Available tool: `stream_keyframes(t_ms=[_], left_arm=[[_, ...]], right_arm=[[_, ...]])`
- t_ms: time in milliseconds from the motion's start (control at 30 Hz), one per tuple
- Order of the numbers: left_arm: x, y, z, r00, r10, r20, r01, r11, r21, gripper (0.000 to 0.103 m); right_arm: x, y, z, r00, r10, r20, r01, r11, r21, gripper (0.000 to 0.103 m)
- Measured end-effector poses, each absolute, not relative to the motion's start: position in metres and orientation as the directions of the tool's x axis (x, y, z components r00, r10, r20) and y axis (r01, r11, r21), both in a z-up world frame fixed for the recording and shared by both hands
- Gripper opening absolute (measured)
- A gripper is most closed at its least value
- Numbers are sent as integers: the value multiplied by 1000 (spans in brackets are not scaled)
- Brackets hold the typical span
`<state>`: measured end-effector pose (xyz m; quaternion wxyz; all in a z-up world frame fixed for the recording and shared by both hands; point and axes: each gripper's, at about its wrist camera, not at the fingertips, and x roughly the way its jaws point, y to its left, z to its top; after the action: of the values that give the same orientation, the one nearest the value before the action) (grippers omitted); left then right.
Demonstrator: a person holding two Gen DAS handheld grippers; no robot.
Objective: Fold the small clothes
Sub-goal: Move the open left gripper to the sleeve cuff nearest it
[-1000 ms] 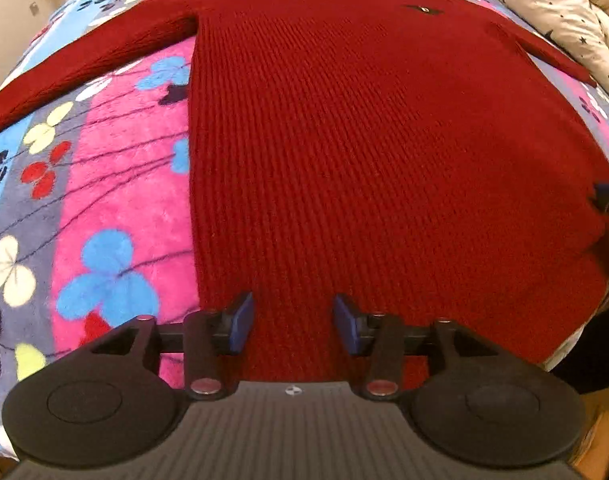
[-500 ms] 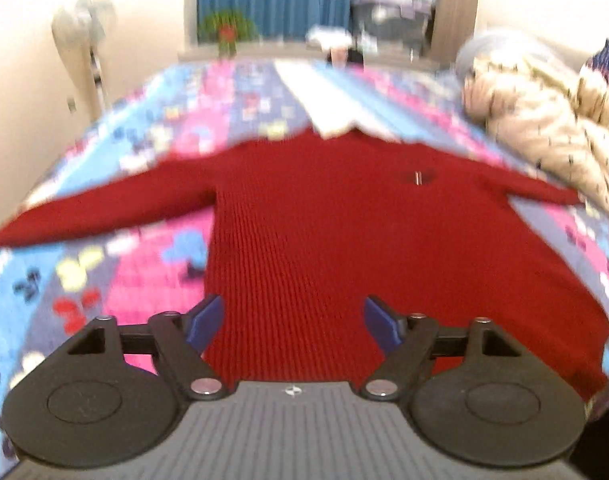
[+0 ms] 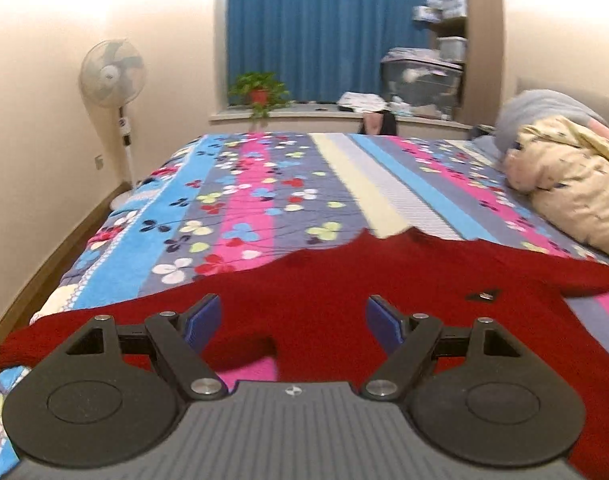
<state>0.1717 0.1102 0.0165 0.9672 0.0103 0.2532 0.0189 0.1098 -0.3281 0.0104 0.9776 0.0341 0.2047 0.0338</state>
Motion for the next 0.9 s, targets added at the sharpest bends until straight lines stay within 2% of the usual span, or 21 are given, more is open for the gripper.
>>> stream_keyframes(t_ms=[100, 133, 267, 400, 467, 600, 767, 900], left_arm=[[186, 142, -15, 827, 94, -554, -116, 993, -4, 83], [196, 149, -21, 779, 126, -614, -152, 988, 10, 77], [210, 172, -12, 817, 158, -554, -201, 979, -18, 77], [225, 200, -12, 813, 169, -557, -262, 961, -90, 76], [235, 216, -15, 804, 166, -571, -297, 944, -143, 64], [239, 248, -21, 795, 175, -581, -377, 893, -247, 48], [242, 301, -40, 732, 221, -645, -548, 752, -365, 47], [241, 335, -63, 622, 256, -740, -680, 645, -349, 49]], right_arm=[[119, -321, 6, 898, 88, -431, -55, 994, 90, 70], [121, -320, 5, 893, 87, -441, -51, 994, 94, 69], [134, -316, 1, 883, 68, -465, -26, 995, 96, 69], [144, -311, -2, 874, 62, -482, -11, 994, 109, 68], [145, -306, -2, 879, 45, -474, -5, 996, 85, 66], [150, -299, -4, 883, 46, -468, -19, 998, 61, 51], [156, -297, -7, 875, 42, -481, -12, 998, 65, 50], [161, -296, -10, 865, 37, -500, -2, 998, 69, 50]])
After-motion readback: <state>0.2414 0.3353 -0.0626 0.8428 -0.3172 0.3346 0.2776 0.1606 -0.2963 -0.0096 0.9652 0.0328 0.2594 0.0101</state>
